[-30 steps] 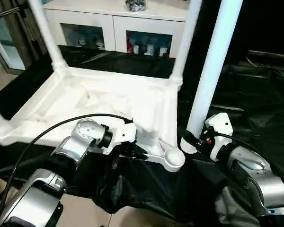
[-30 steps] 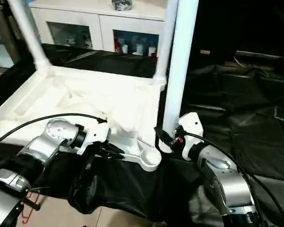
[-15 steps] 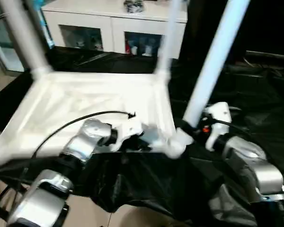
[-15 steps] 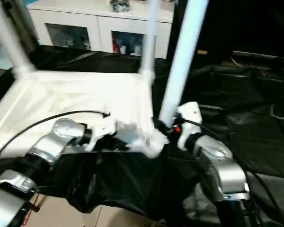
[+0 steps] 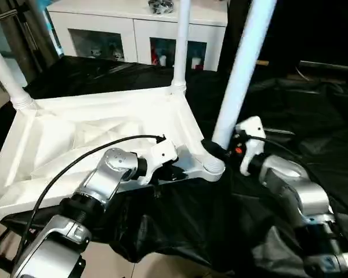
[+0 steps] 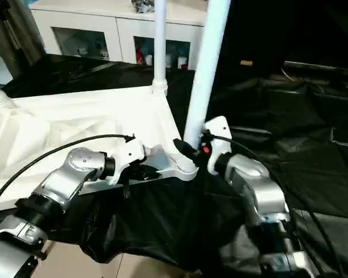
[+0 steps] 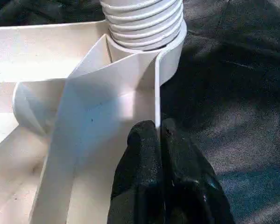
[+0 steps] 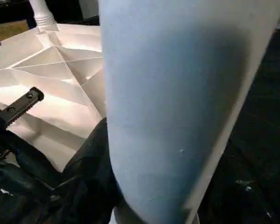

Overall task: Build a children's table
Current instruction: Insert table leg to table base

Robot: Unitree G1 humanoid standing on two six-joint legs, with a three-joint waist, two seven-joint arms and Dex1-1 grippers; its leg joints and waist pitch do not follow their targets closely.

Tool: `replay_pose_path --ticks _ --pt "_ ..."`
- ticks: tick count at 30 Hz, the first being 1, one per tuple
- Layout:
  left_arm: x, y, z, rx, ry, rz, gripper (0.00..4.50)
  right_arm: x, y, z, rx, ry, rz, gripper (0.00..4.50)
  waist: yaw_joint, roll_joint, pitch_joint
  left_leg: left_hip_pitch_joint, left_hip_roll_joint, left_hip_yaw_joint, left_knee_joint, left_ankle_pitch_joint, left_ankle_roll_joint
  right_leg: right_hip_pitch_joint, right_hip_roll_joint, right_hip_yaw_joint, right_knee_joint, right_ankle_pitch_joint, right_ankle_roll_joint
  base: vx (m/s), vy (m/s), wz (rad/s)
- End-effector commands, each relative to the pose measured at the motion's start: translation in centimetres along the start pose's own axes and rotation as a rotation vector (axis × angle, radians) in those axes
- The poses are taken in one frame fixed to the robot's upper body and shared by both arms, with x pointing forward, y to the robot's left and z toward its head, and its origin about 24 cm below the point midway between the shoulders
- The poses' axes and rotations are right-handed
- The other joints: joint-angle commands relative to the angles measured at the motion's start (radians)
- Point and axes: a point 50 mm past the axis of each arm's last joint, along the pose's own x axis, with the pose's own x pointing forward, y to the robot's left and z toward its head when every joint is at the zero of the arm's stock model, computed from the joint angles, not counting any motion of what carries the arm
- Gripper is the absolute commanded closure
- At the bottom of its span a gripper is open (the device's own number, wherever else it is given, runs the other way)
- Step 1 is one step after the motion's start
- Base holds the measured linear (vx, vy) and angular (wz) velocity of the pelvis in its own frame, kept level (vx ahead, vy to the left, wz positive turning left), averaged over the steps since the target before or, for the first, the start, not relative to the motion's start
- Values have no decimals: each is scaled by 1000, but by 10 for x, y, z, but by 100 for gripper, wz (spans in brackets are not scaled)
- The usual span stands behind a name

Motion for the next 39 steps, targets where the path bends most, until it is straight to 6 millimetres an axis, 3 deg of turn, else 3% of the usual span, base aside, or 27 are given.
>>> replay_pose_path --ticks 1,5,18,19,20,22,28,39 --pt "-1 -1 -4 16 30 2 450 -1 -5 -9 16 46 -22 262 8 -11 -58 -8 56 -19 -82 -89 58 57 -87 51 -75 -247 -227 0 0 0" --pt "-2 1 -3 21 35 8 450 0 -6 -12 21 79 -4 262 8 -13 -57 -6 56 -18 -82 -107 51 55 -89 52 -79 -291 -218 0 0 0" --pt "-4 7 0 8 16 51 450 -9 -12 -22 136 -33 -46 262 10 -11 -57 -8 57 -20 -85 -117 50 54 -90 52 -81 -288 -216 0 0 0" --pt "-4 8 1 9 16 55 450 -12 -12 -26 164 -54 -60 262 8 -2 -56 -7 57 -19 -86 -126 47 52 -87 51 -85 -285 -219 0 0 0" --pt "-4 9 1 9 15 56 450 -13 -12 -29 176 -65 -71 262 11 1 -57 -5 58 -21 -86 -133 44 52 -88 52 -82 -282 -223 0 0 0" --pt "-4 9 2 10 15 59 450 -16 -12 -33 192 -76 -85 262 10 -3 -57 -8 57 -21 -87 -134 43 54 -87 51 -82 -277 -225 0 0 0" --pt "-4 12 3 18 12 79 450 -23 -10 -45 223 -119 -123 262 11 3 -55 -6 58 -22 -91 -165 35 50 -88 52 -89 -313 -217 0 0 0" --pt "-3 13 4 30 19 76 450 -23 5 -53 -3 -10 -69 262 10 3 -50 -6 57 -23 -95 -196 36 46 -87 52 -96 -373 -191 0 0 0"
